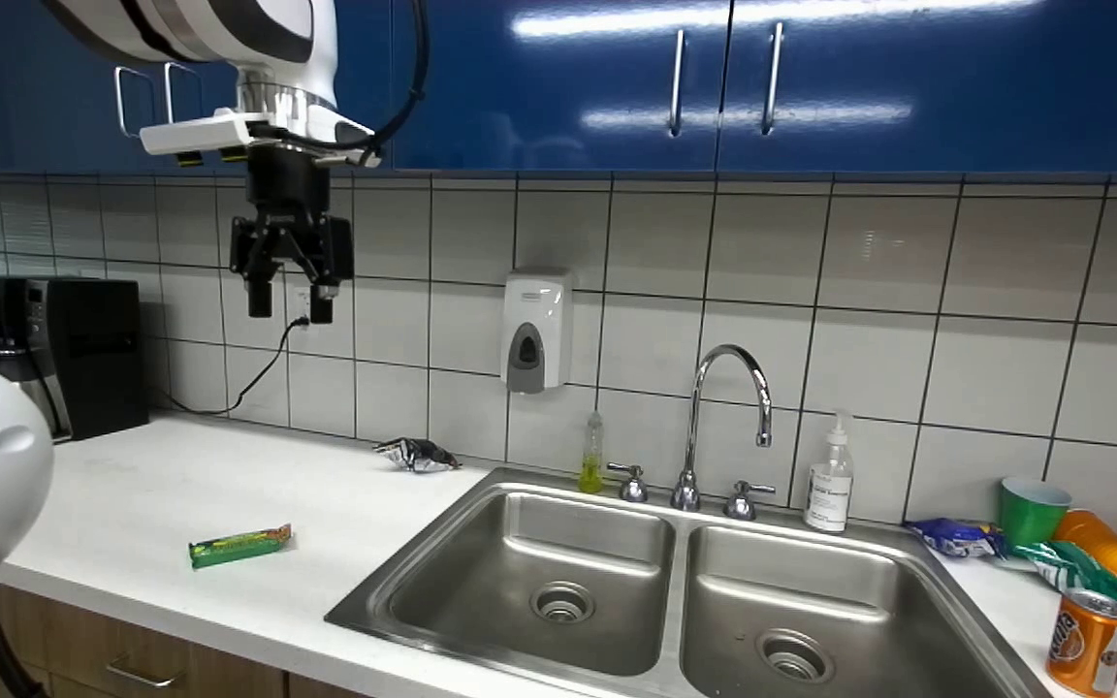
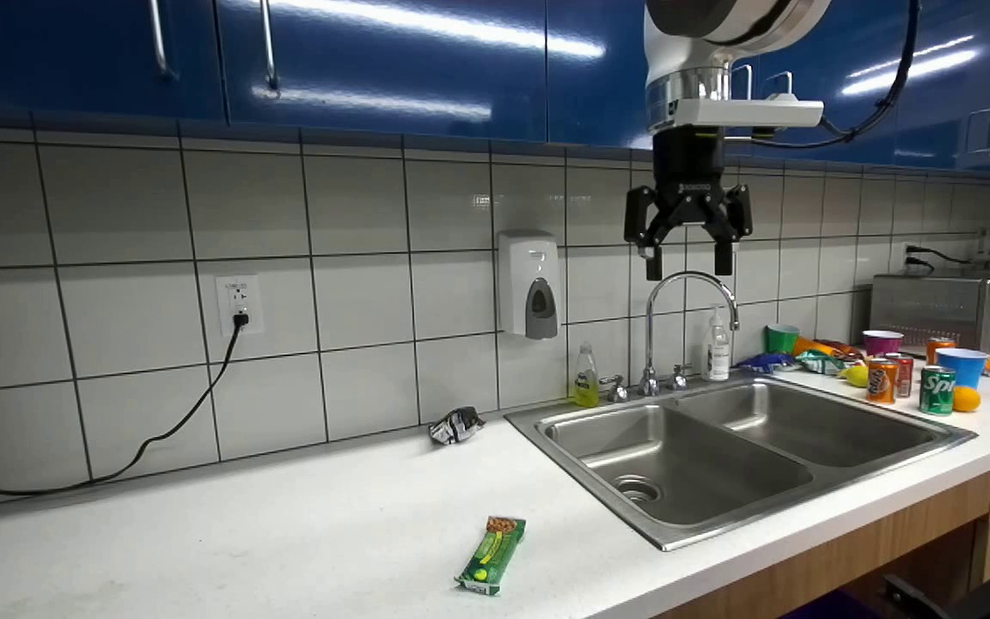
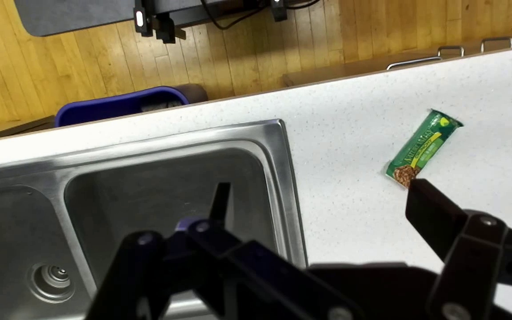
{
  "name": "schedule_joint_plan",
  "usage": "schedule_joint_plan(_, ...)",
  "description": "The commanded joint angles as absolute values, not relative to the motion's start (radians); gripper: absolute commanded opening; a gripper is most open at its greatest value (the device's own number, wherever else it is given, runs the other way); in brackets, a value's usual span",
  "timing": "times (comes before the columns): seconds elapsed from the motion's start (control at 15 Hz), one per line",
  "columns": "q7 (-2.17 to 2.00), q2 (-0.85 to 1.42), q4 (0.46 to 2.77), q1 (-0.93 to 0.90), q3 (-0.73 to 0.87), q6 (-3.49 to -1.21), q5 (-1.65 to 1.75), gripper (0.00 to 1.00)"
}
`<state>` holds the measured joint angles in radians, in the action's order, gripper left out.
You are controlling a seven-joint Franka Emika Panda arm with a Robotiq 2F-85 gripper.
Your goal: Put the green pack inside the sink
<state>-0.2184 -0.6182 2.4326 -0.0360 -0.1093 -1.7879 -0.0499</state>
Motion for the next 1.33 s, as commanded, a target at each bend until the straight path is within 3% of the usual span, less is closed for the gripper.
schedule_joint_plan(0.0, -0.238, -0.599, 2.448, -0.058, -0.138, -1.806, -0.082, 1.00)
schedule_joint_plan(1.27, -0.236, -0.366, 2.516, -0.184, -0.229, -2.037, -0.124, 1.00)
